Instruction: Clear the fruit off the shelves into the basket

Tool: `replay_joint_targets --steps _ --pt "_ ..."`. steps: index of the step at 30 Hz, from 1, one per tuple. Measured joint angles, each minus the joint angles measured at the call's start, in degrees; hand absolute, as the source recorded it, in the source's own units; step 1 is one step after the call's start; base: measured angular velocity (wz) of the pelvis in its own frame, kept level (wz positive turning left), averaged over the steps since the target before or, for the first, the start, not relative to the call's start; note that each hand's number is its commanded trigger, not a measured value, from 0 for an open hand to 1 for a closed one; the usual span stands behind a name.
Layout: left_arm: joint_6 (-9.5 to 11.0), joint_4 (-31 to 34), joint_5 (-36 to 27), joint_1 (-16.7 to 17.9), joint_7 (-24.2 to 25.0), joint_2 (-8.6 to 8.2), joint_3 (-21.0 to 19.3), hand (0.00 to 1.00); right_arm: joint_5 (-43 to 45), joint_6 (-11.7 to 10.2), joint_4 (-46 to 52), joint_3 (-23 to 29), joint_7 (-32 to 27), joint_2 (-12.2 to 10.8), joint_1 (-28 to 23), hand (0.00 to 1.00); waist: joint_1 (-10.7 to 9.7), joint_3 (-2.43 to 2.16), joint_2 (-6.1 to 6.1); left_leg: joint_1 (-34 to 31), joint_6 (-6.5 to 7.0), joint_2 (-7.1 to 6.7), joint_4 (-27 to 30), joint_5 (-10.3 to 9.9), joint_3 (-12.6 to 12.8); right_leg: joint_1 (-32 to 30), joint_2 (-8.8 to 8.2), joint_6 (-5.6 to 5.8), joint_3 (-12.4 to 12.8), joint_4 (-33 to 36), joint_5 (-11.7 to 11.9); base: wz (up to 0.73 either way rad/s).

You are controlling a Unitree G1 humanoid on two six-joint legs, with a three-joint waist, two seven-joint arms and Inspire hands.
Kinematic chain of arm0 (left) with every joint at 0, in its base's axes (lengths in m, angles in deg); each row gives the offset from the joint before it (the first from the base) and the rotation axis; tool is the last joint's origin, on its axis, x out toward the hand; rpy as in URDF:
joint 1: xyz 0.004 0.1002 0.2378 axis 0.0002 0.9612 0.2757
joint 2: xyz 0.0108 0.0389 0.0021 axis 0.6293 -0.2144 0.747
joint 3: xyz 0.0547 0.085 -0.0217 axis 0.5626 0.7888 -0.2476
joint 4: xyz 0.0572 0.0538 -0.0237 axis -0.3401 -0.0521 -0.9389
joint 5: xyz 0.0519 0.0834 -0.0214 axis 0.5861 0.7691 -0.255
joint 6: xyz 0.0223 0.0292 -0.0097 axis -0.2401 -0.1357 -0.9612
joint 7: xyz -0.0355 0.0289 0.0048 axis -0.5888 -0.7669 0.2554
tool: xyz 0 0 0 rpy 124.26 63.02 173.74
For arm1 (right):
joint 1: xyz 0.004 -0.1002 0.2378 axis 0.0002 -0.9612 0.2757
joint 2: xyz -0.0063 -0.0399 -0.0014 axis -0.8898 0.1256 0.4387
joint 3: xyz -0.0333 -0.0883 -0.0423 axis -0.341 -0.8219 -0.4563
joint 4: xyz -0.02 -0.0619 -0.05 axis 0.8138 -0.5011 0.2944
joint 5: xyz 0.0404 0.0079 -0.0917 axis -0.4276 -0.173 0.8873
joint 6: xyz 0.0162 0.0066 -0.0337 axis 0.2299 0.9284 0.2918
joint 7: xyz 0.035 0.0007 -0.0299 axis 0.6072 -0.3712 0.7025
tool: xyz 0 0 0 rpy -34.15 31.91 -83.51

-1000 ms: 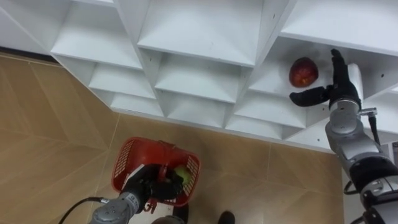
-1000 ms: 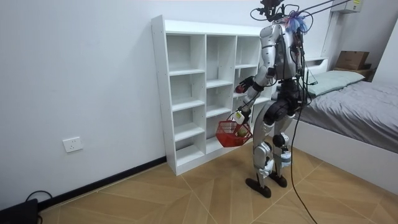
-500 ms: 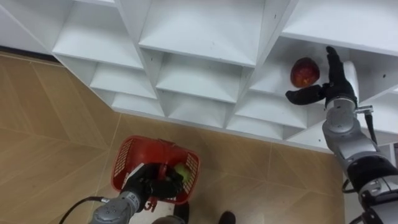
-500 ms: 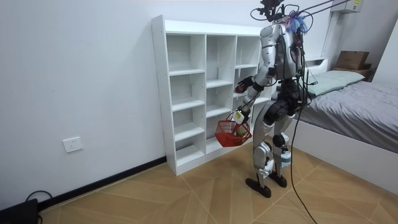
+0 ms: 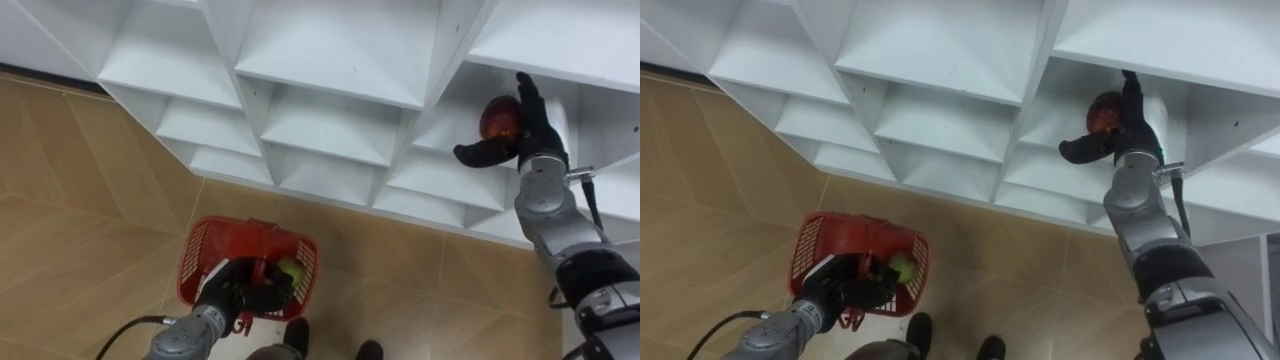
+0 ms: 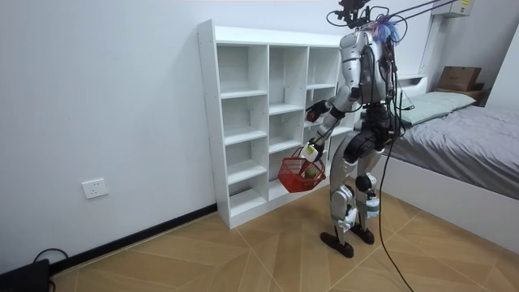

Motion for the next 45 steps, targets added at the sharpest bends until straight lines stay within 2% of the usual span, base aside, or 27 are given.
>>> replay_joint_targets --steps 13,15,16,17,18,45 --pt "0.0 0.4 -0.1 0.0 0.0 -0.04 0.2 1.0 0.2 0.0 0.0 0.0 -0.1 0.0 0.0 0.02 -0.3 -0.04 0.05 -0.9 -0.3 -0.06 0.0 0.5 -1.0 -0.5 0.0 -0.1 -1.0 0.0 0.1 0.03" --pt "0.0 0.4 -0.1 0.0 0.0 -0.12 0.2 1.0 0.2 0.0 0.0 0.0 -0.1 0.1 0.0 0.32 -0.3 -0.05 0.05 -1.1 -0.3 -0.06 0.0 0.6 -1.0 -0.6 0.0 -0.16 -1.0 0.0 0.1 0.0" --pt "0.0 0.4 -0.1 0.0 0.0 -0.14 0.2 1.0 0.2 0.0 0.0 0.0 -0.1 0.1 0.0 0.67 -0.3 -0.06 0.05 -1.2 -0.3 -0.06 0.0 0.6 -1.0 -0.7 0.0 -0.18 -1.0 0.0 0.1 0.0" --pt "0.0 0.4 -0.1 0.0 0.0 -0.2 0.2 1.0 0.3 0.0 0.0 0.0 -0.1 0.1 0.0 0.73 -0.3 -0.07 0.04 -1.3 -0.3 -0.06 0.1 0.7 -1.0 -0.8 0.0 -0.22 -0.9 0.0 0.1 0.0" --pt "0.0 0.4 -0.1 0.0 0.0 -0.23 0.2 1.0 0.4 0.0 0.0 0.0 -0.1 0.1 0.0 1.0 -0.3 -0.07 0.04 -1.3 -0.3 -0.06 0.1 0.7 -1.0 -0.9 0.0 -0.24 -0.9 0.0 0.1 0.0" --pt "0.0 0.5 -0.1 0.0 0.0 -0.73 0.2 1.0 2.3 0.1 -0.1 0.0 -0.5 0.4 0.0 1.0 -0.2 -0.08 0.05 -1.5 -0.36 -0.05 -0.1 0.9 -1.0 -1.2 0.01 -0.33 -0.9 0.0 0.2 0.0"
